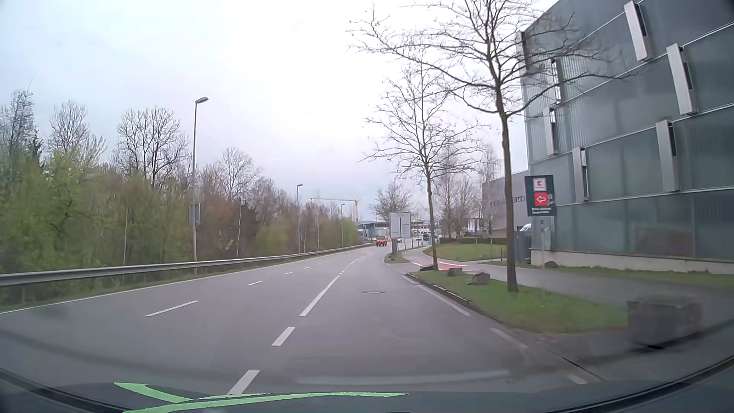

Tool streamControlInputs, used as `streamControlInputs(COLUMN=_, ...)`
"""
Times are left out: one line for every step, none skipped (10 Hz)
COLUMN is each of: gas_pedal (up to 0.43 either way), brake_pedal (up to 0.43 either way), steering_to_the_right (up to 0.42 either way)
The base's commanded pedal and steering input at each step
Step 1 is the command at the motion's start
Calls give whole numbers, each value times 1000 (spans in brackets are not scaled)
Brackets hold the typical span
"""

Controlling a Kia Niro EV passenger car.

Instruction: Follow the waypoints while adhering to traffic rules and regulations

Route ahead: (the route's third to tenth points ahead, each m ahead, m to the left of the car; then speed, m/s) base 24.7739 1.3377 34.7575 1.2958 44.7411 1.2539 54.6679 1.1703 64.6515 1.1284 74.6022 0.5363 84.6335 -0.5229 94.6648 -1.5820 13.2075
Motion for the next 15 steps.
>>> streamControlInputs(gas_pedal=98, brake_pedal=0, steering_to_the_right=-1)
streamControlInputs(gas_pedal=98, brake_pedal=0, steering_to_the_right=-1)
streamControlInputs(gas_pedal=98, brake_pedal=0, steering_to_the_right=-1)
streamControlInputs(gas_pedal=87, brake_pedal=0, steering_to_the_right=-1)
streamControlInputs(gas_pedal=87, brake_pedal=0, steering_to_the_right=-1)
streamControlInputs(gas_pedal=87, brake_pedal=0, steering_to_the_right=-1)
streamControlInputs(gas_pedal=79, brake_pedal=0, steering_to_the_right=-1)
streamControlInputs(gas_pedal=79, brake_pedal=0, steering_to_the_right=-1)
streamControlInputs(gas_pedal=79, brake_pedal=0, steering_to_the_right=-1)
streamControlInputs(gas_pedal=79, brake_pedal=0, steering_to_the_right=-1)
streamControlInputs(gas_pedal=79, brake_pedal=0, steering_to_the_right=-1)
streamControlInputs(gas_pedal=79, brake_pedal=0, steering_to_the_right=-1)
streamControlInputs(gas_pedal=79, brake_pedal=0, steering_to_the_right=-1)
streamControlInputs(gas_pedal=79, brake_pedal=0, steering_to_the_right=-1)
streamControlInputs(gas_pedal=79, brake_pedal=0, steering_to_the_right=-1)
